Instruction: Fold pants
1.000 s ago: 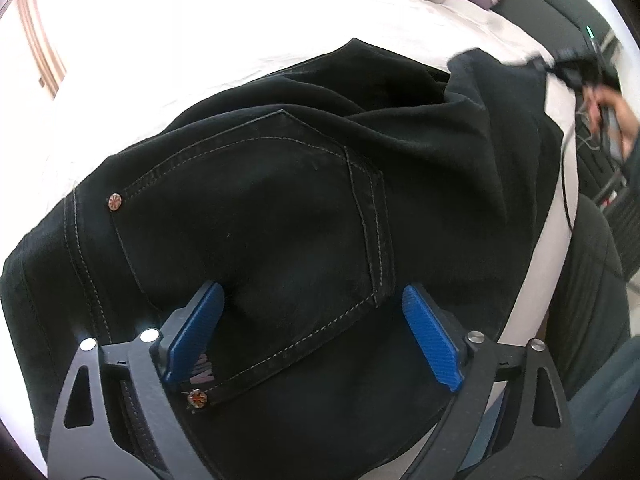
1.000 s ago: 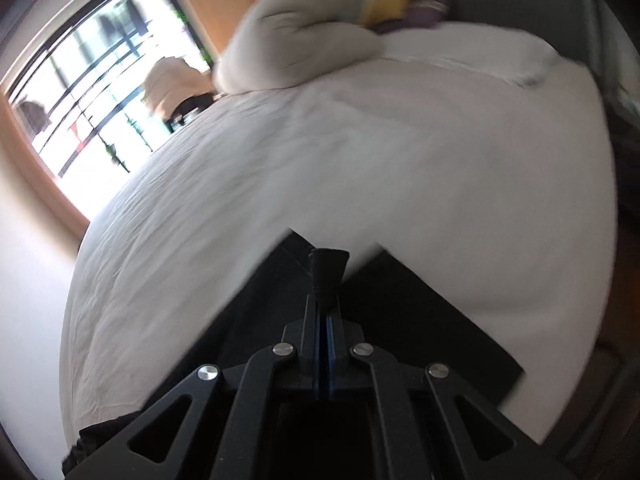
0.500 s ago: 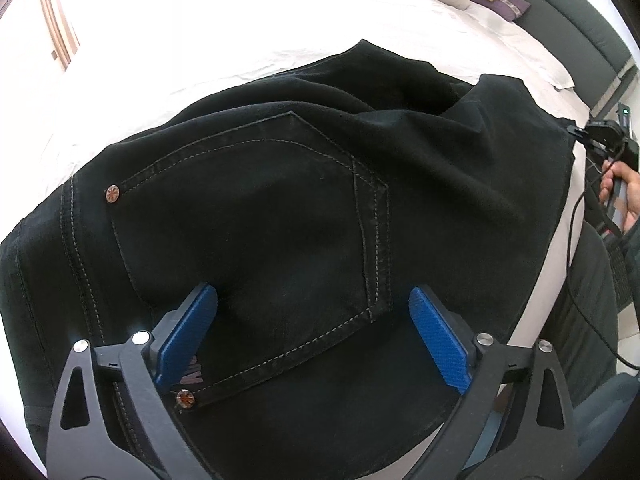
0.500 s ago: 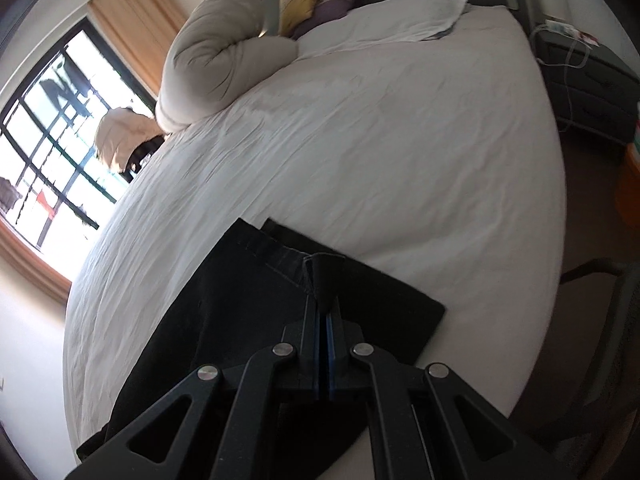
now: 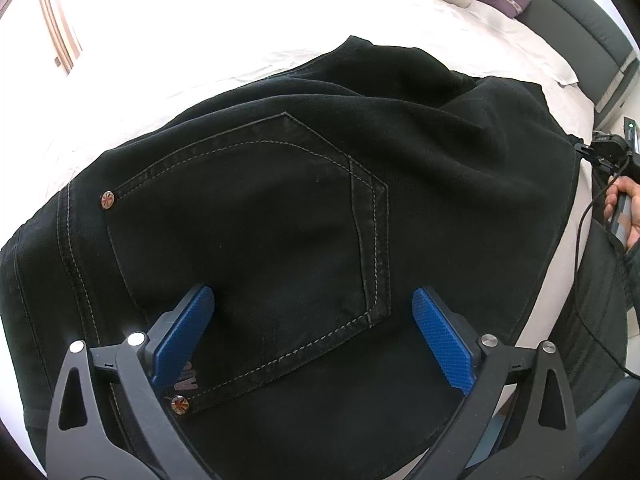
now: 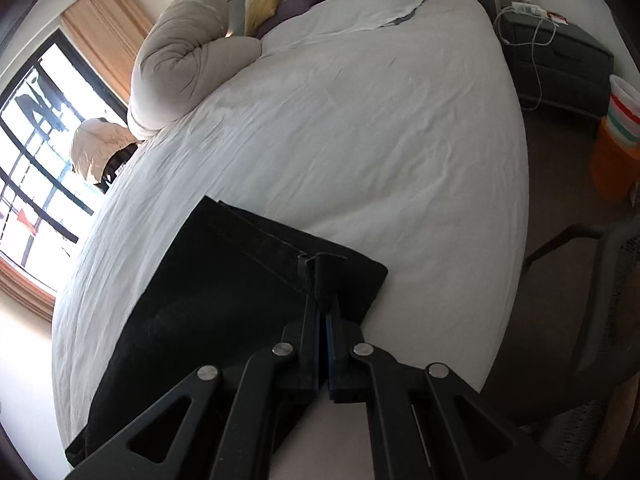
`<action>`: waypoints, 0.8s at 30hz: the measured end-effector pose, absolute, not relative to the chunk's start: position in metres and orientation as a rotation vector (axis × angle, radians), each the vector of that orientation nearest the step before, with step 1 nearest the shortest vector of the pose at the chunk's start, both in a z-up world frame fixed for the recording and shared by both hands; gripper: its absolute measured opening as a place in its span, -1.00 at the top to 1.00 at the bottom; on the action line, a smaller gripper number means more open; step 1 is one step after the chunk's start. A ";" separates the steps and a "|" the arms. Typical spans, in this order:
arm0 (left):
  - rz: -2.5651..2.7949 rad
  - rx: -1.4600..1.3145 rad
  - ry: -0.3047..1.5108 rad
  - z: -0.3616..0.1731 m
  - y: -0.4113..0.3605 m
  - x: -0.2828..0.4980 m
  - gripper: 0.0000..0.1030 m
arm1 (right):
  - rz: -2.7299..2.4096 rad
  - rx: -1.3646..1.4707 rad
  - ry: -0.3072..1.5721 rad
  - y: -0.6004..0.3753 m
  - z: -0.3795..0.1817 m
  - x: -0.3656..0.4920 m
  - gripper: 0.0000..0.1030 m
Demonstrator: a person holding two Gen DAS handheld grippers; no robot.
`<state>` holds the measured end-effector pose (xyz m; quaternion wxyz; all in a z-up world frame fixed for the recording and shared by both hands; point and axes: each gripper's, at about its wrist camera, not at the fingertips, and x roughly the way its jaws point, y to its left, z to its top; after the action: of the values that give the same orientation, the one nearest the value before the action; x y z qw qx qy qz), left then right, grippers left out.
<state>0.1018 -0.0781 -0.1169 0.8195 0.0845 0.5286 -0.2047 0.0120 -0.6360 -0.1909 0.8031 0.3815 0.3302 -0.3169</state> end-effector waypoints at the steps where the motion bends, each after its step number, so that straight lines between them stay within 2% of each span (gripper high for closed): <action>1: -0.436 0.176 1.126 -0.117 -0.078 0.101 -0.96 | -0.681 0.811 0.706 -0.636 -0.190 0.011 0.95; 24: -0.440 0.183 1.112 -0.119 -0.080 0.096 -0.96 | -0.668 0.809 0.770 -0.651 -0.204 0.017 0.95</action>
<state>0.0959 -0.0804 -0.1193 0.8226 0.0861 0.5226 -0.2069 0.0173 -0.6505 -0.2044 0.7958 0.3764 0.3584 -0.3108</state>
